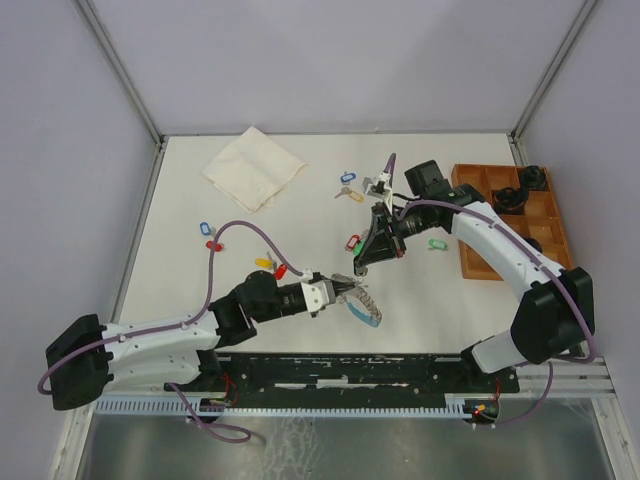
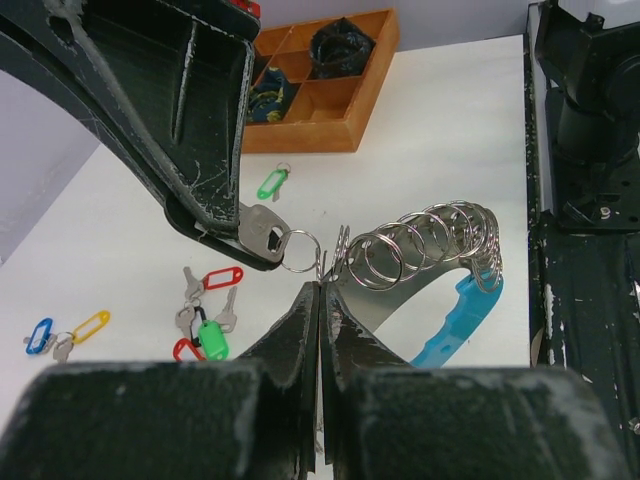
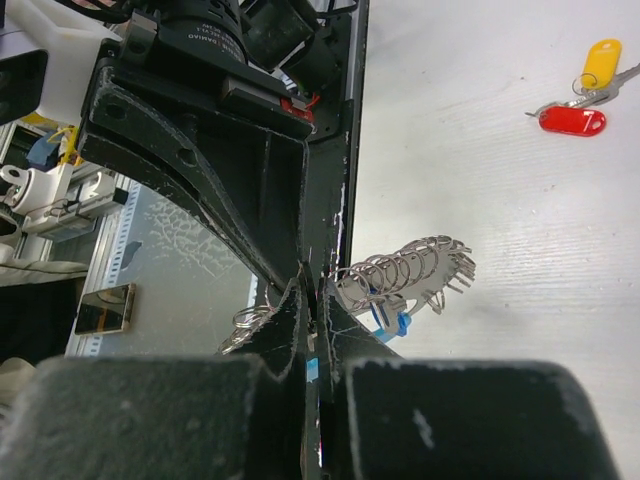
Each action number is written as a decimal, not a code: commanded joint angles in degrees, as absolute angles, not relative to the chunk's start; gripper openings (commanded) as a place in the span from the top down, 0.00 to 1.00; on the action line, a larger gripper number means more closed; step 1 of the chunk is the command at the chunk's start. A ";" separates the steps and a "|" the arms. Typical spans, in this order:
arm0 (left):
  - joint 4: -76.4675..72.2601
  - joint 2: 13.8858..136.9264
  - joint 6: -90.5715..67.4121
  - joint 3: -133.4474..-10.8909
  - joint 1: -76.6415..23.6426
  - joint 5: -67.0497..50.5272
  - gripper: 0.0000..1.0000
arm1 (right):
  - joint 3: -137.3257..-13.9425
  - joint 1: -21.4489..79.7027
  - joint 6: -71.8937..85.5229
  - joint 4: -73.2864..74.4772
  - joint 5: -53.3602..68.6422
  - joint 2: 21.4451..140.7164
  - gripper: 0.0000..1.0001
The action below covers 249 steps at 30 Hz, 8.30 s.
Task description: Remove the keys from the keyring
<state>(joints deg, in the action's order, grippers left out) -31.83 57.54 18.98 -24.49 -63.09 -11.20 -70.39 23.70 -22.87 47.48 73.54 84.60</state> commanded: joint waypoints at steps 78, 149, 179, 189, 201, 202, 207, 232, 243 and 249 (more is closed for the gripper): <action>-99.13 78.40 0.36 -19.88 -62.71 9.32 0.97 | -80.10 21.12 -27.89 50.60 62.12 71.49 0.99; -32.35 66.29 -1.00 -35.32 -56.78 -18.90 0.46 | -80.27 27.23 -41.61 60.75 52.26 72.65 0.99; -39.98 74.81 -8.96 -38.72 -56.78 -18.64 0.73 | -79.92 27.37 -41.46 60.73 52.59 72.70 0.99; -40.68 74.54 -9.32 -38.76 -56.78 -17.45 0.73 | -79.89 27.34 -41.44 60.82 52.72 72.69 0.99; -39.98 74.30 -8.21 -38.79 -56.79 -17.47 0.95 | -79.96 27.35 -41.35 60.86 52.83 72.62 0.99; -39.80 74.09 -7.61 -38.60 -56.82 -17.59 0.97 | -80.05 27.34 -41.27 60.97 52.90 72.62 0.99; -37.76 72.47 -1.74 -37.27 -56.78 -19.13 0.97 | -80.58 27.09 -41.44 61.71 53.46 72.58 0.99; -31.18 65.16 23.55 -34.79 -57.28 -28.05 0.97 | -82.65 23.18 -44.11 69.26 65.35 79.10 0.99; -45.67 61.09 15.74 -28.92 -56.63 -28.14 0.97 | -82.16 22.09 -47.69 71.23 68.08 78.29 0.99; -64.82 64.20 4.09 -24.63 -56.72 -25.46 0.97 | -80.30 22.12 -49.74 69.75 70.62 76.19 0.99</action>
